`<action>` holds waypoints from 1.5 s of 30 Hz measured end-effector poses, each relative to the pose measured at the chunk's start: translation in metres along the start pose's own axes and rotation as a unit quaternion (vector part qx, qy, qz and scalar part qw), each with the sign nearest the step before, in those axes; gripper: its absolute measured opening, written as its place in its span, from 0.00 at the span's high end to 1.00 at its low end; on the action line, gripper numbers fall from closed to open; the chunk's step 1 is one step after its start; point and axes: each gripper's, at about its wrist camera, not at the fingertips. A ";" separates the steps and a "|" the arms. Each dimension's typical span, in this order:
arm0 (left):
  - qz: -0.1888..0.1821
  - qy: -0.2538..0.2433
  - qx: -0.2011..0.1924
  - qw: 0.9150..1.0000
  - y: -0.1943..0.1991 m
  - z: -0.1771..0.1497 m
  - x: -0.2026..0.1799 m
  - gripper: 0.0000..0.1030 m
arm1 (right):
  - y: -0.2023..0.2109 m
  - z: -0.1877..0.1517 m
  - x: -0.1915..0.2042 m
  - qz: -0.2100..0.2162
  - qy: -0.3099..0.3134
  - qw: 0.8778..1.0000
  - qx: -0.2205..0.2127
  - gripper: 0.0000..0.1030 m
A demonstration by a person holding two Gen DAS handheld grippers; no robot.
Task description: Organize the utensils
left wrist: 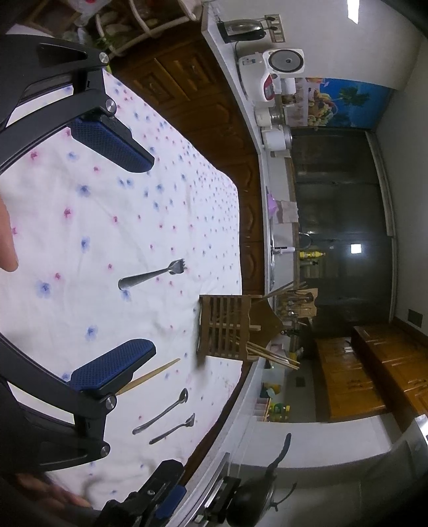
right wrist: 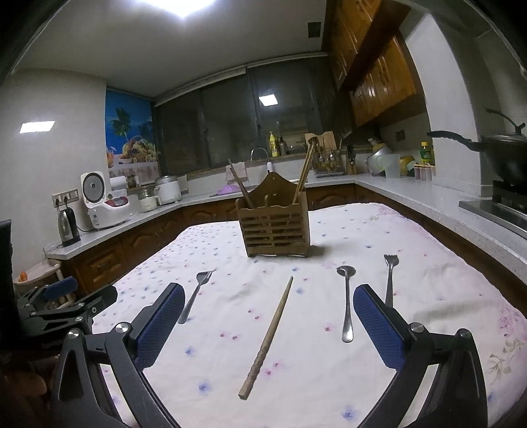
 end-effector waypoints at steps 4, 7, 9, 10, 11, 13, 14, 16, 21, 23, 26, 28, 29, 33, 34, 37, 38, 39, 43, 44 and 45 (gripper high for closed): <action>0.001 0.000 0.000 1.000 0.001 0.000 0.000 0.00 | 0.001 0.000 -0.001 0.000 -0.001 1.000 -0.001 0.00; 0.000 0.000 0.000 1.000 0.001 0.000 0.000 0.00 | 0.001 0.000 0.000 0.001 -0.001 1.000 -0.002 0.00; 0.000 0.000 0.001 1.000 0.001 -0.001 0.000 0.00 | 0.001 0.000 0.000 0.001 -0.001 1.000 -0.002 0.00; 0.002 -0.001 0.000 1.000 0.001 0.000 0.000 0.00 | 0.001 0.000 0.001 0.001 -0.001 1.000 -0.001 0.00; 0.003 -0.001 -0.001 1.000 0.001 0.000 0.000 0.00 | 0.001 0.000 0.001 0.001 0.000 1.000 -0.001 0.00; 0.003 -0.001 -0.002 1.000 0.002 0.000 0.000 0.00 | 0.001 0.000 0.000 0.001 0.000 1.000 -0.001 0.00; 0.004 -0.001 -0.003 1.000 0.002 0.000 0.000 0.00 | 0.002 0.001 0.001 0.001 0.000 1.000 -0.001 0.00; 0.004 -0.003 -0.005 1.000 0.003 0.000 0.000 0.00 | 0.002 0.000 0.001 0.002 0.000 1.000 -0.001 0.00; 0.004 -0.005 -0.007 1.000 0.004 0.000 0.000 0.00 | 0.002 0.001 0.002 0.002 -0.001 1.000 -0.001 0.00; 0.004 -0.005 -0.007 1.000 0.004 0.000 0.000 0.00 | 0.002 0.001 0.002 0.002 -0.001 1.000 -0.001 0.00; 0.003 -0.005 -0.005 1.000 0.003 0.000 -0.001 0.00 | 0.002 0.001 0.002 0.002 0.000 1.000 0.000 0.00; 0.003 -0.005 -0.004 1.000 0.004 0.000 -0.001 0.00 | 0.002 0.000 0.002 0.002 0.000 1.000 0.000 0.00; 0.003 -0.006 -0.004 1.000 0.004 0.001 -0.002 0.00 | 0.002 0.000 0.002 0.002 -0.001 1.000 0.000 0.00; 0.001 -0.006 -0.004 1.000 0.004 0.001 -0.002 0.00 | 0.002 0.000 0.002 0.002 -0.001 1.000 0.001 0.00; 0.001 -0.007 -0.003 1.000 0.003 0.002 -0.002 0.00 | 0.003 0.000 0.003 0.002 -0.002 1.000 0.002 0.00; -0.001 -0.007 -0.002 1.000 0.002 0.002 -0.003 0.00 | 0.003 0.000 0.003 0.002 -0.002 1.000 0.002 0.00; -0.001 -0.006 -0.002 1.000 0.001 0.002 -0.003 0.00 | 0.003 0.000 0.003 0.002 -0.002 1.000 0.002 0.00; -0.001 -0.006 -0.001 1.000 0.001 0.002 -0.003 0.00 | 0.003 0.000 0.003 0.002 -0.002 1.000 0.002 0.00; -0.003 -0.006 0.002 1.000 -0.003 0.002 -0.003 0.00 | 0.003 -0.001 0.003 0.002 -0.002 1.000 0.003 0.00; -0.003 -0.006 0.003 1.000 -0.004 0.002 -0.003 0.00 | 0.003 -0.001 0.004 0.002 -0.002 1.000 0.003 0.00; -0.004 -0.005 0.005 1.000 -0.005 0.003 -0.004 0.00 | 0.004 -0.001 0.004 0.002 -0.002 1.000 0.004 0.00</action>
Point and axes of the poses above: each gripper's, at about its wrist camera, not at the fingertips, and y roughly against the way its jaws point, x to its left, z to its top, and after that the axes turned 11 degrees about -z, right-handed
